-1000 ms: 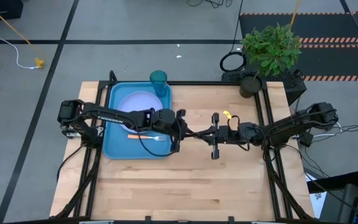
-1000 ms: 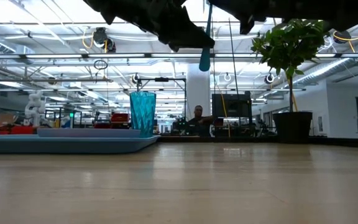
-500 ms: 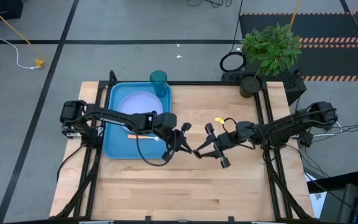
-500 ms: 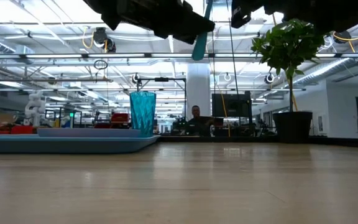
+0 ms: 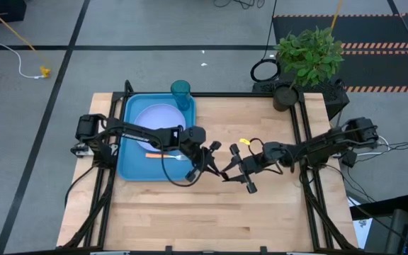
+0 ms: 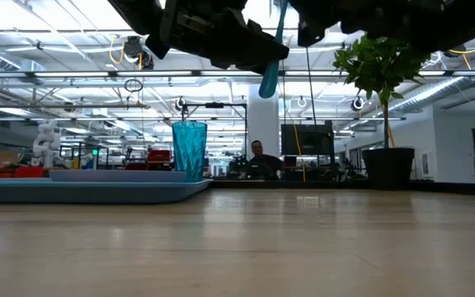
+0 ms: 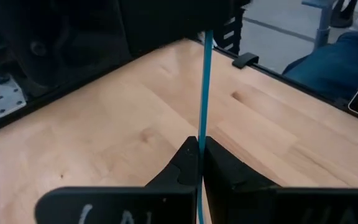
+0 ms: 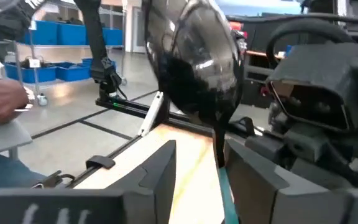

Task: Pick and place plate/cup/fork/spoon on tray
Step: Put the blue spoon on the blue tray

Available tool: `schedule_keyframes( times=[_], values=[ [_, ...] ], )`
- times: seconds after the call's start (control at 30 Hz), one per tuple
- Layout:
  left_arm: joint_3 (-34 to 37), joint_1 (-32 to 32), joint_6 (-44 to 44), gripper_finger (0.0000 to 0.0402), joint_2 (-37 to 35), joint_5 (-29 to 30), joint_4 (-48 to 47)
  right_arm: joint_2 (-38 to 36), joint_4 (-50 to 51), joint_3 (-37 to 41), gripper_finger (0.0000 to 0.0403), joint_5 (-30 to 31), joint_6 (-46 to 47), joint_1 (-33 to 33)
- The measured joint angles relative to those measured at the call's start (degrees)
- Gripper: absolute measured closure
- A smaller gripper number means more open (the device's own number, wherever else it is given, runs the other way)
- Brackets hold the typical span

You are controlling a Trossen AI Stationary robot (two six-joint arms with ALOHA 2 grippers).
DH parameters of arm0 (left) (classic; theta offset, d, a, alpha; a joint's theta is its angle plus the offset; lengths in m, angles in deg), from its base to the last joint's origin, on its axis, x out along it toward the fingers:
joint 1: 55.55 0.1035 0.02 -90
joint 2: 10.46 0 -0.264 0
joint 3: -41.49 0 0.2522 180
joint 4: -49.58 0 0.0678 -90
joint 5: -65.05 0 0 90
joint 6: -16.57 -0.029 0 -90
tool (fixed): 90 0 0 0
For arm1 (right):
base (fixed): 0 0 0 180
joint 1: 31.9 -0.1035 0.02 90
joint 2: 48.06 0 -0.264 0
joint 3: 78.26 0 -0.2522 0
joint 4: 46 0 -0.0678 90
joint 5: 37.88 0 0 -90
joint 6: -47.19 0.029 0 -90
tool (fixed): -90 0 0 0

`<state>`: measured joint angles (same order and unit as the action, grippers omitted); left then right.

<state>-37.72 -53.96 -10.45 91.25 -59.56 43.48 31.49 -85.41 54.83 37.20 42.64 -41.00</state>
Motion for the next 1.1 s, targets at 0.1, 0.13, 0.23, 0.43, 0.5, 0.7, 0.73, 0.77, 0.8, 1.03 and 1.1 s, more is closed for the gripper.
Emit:
schedule_keyframes(
  times=[0.1,0.13,0.23,0.43,0.5,0.7,0.73,0.77,0.8,1.03,1.1],
  values=[
    [0.0,-0.07,-0.29,0.0396,0.0,-1.32,-0.02,0.09,-0.54,-0.36,0.0313,-1.93,-0.22,0.13],
    [0.0,-0.09,-0.68,0.0396,0.0,-1.74,-0.02,0.09,-0.61,-0.37,0.0326,-1.97,-0.15,0.13],
    [0.0,-0.07,-1.21,0.0396,0.0,-1.97,0.04,0.11,-0.68,-0.37,0.0367,-1.86,-0.21,0.14],
    [0.0,-0.07,-0.97,0.0396,0.0,-2.04,0.17,0.11,-0.93,-0.37,0.0388,-1.95,0.27,0.13],
    [0.0,-0.07,-0.92,0.0396,0.0,-2.02,0.17,0.11,-0.85,-0.37,0.0382,-1.9,0.4,0.13],
    [0.0,-0.07,-0.7,0.0396,0.0,-2.02,0.15,0.11,-0.81,-0.37,0.0379,-1.9,0.86,0.13],
    [0.0,-0.07,-0.7,0.0396,0.0,-2.03,0.15,0.11,-0.83,-0.37,0.0379,-1.91,0.87,0.13],
    [0.0,-0.07,-0.69,0.0396,0.0,-2.02,0.15,0.11,-0.83,-0.37,0.0379,-1.9,0.88,0.13],
    [0.0,-0.07,-0.68,0.0396,0.0,-2.02,0.15,0.11,-0.83,-0.37,0.0378,-1.91,0.88,0.13],
    [0.0,-0.07,-0.53,0.0396,0.0,-2.02,0.22,0.11,-0.82,-0.37,0.0378,-1.92,0.88,0.02],
    [0.0,-0.07,-0.53,0.0396,0.02,-2.02,0.27,0.11,-0.8,-0.37,0.0378,-2.23,0.9,0.02]
  ],
)
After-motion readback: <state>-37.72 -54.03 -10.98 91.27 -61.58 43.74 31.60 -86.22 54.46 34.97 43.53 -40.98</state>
